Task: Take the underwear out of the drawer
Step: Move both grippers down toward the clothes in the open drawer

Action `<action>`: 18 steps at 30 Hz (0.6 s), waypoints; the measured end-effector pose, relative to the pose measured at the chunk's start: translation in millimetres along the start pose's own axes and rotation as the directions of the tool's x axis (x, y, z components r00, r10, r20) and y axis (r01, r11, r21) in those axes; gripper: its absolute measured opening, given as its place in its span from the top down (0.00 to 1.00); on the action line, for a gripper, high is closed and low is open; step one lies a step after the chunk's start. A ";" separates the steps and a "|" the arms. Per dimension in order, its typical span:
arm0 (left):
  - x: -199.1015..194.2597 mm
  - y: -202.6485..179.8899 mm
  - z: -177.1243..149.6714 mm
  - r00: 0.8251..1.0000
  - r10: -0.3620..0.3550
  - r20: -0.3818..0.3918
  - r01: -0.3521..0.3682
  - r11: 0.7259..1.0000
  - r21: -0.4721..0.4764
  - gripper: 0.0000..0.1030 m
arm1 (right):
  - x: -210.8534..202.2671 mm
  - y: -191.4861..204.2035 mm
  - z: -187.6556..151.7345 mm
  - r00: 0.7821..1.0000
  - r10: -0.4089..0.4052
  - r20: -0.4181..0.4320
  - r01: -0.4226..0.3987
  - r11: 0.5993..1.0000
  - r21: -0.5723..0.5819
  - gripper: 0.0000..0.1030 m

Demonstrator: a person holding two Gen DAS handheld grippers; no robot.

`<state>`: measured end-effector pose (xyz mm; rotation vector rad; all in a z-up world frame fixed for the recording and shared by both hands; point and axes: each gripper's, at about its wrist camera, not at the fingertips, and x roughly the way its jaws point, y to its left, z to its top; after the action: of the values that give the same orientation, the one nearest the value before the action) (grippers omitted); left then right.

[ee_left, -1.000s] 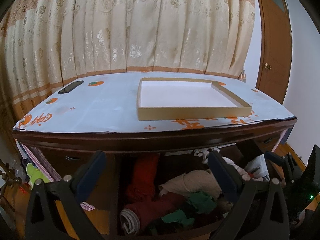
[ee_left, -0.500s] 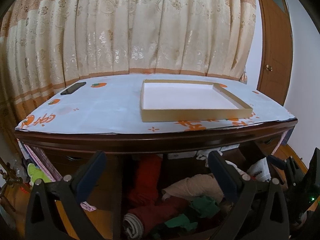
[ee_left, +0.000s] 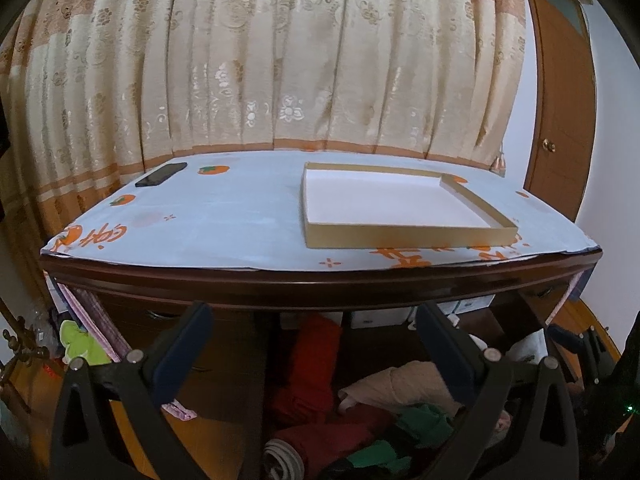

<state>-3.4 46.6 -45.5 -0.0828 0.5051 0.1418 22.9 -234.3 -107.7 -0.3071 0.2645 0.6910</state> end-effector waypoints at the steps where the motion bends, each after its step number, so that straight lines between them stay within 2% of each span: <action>1: 0.0 -1.5 0.3 1.000 -0.002 -0.001 0.002 1.000 0.002 0.00 | -0.2 0.8 -0.6 1.000 0.002 -0.002 -0.002 1.000 -0.002 0.01; 18: 7.8 -13.0 -3.8 0.999 -0.030 -0.040 0.032 0.999 0.032 0.00 | 2.1 -0.7 0.9 0.999 0.013 -0.038 -0.013 1.000 -0.011 0.01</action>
<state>3.6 34.2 -52.1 -0.0613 0.5453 0.1015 25.0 -233.3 -107.5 -0.3299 0.2995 0.7003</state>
